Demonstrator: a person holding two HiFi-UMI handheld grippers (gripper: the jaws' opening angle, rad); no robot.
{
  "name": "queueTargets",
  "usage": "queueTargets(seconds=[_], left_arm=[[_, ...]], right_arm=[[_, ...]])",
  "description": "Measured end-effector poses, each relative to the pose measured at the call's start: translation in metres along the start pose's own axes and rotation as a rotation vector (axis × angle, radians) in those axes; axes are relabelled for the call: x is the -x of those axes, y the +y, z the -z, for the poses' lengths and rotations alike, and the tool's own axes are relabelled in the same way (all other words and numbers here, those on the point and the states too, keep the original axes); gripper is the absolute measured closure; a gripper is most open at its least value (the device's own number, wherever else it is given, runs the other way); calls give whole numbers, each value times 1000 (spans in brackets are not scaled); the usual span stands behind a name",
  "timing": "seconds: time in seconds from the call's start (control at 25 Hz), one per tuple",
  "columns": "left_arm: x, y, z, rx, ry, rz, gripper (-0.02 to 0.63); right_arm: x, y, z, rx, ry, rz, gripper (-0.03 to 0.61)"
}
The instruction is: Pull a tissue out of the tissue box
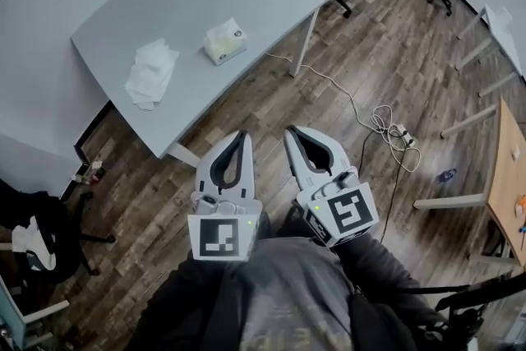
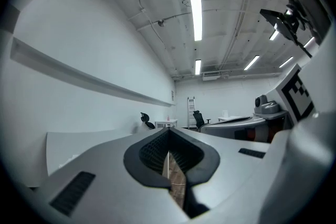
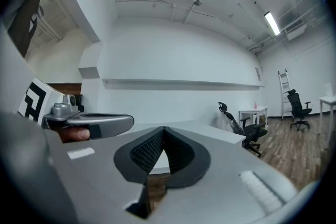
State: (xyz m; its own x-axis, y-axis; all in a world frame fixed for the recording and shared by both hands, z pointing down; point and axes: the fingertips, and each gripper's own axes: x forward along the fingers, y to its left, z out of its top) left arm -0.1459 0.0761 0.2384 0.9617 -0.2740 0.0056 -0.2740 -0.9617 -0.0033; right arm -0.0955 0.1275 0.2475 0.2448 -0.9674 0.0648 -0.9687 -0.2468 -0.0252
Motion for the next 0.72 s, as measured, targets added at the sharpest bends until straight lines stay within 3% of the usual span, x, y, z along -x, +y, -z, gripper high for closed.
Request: queueTargets(seconds=[0.36,0.72], left_arm=[[-84,21,12,-4,27,-30,617],[-197,42,23,-16,60,-191,617]], right_arm=[[-63,-67,3,-4,-3,-18,577],[-146,-153,20,-44,15,-193,577]])
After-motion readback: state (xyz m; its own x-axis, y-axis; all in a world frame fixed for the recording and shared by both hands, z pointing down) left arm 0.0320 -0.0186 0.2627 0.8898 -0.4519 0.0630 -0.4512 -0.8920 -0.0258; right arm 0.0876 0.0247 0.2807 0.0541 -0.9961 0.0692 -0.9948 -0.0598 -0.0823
